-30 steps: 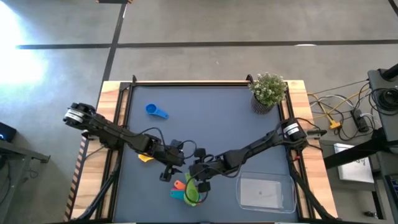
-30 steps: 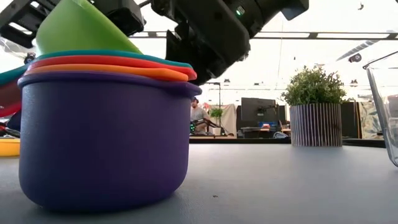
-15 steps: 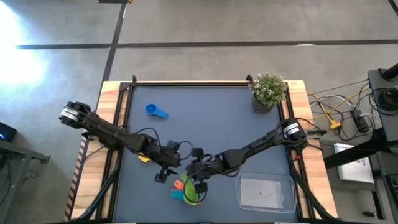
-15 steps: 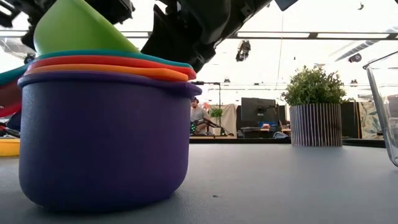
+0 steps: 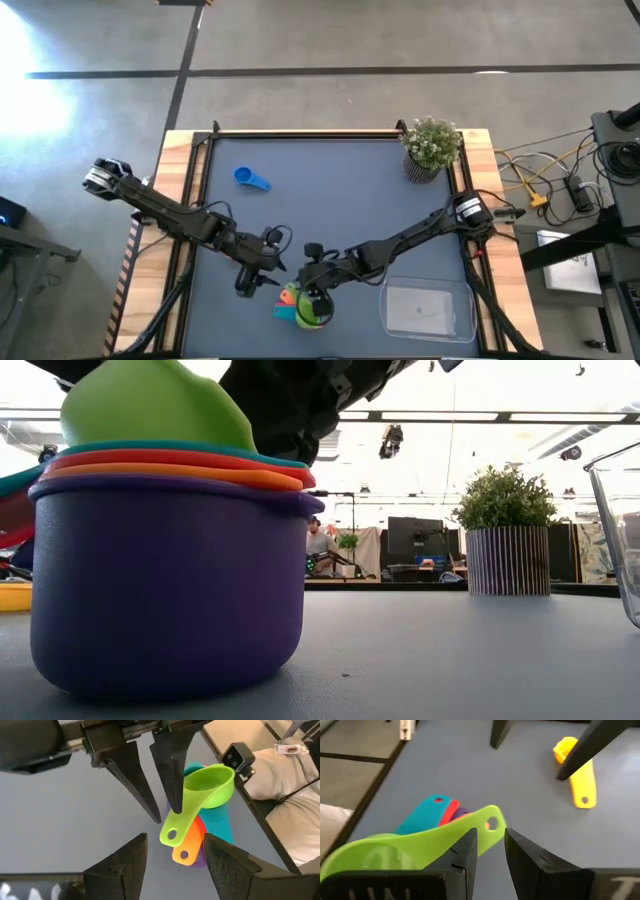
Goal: Nest measuring cups in basket
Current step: Stack the light green measuring cup on top of the light blue measuring cup
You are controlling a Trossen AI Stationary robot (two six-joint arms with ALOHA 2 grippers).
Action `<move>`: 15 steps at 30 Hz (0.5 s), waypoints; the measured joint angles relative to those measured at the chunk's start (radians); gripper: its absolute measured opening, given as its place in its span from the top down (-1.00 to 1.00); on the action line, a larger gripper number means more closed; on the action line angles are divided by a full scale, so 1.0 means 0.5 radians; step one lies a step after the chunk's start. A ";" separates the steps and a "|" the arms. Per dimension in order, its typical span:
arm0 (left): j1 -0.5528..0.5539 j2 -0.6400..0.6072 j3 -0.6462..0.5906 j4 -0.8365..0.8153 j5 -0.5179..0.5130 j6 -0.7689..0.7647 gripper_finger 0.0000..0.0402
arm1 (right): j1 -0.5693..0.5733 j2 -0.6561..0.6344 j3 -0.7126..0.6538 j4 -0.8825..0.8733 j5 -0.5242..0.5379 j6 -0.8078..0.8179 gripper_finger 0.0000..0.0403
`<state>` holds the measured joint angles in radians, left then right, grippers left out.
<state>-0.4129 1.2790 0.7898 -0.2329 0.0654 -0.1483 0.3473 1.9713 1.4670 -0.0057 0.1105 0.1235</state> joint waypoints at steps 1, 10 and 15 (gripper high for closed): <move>-0.007 -0.005 0.000 0.001 -0.002 -0.001 0.12 | -0.001 0.000 0.000 0.007 -0.031 0.012 0.57; -0.024 0.119 0.000 0.018 -0.045 -0.003 0.12 | 0.004 -0.072 0.000 -0.138 -0.053 -0.013 0.58; -0.068 0.210 0.000 0.040 -0.042 0.072 0.12 | 0.022 -0.197 -0.002 -0.383 0.167 0.029 0.61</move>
<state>-0.4469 1.3839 0.7898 -0.2129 0.0444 -0.1123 0.3581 1.8728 1.4658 -0.1973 0.1939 0.1379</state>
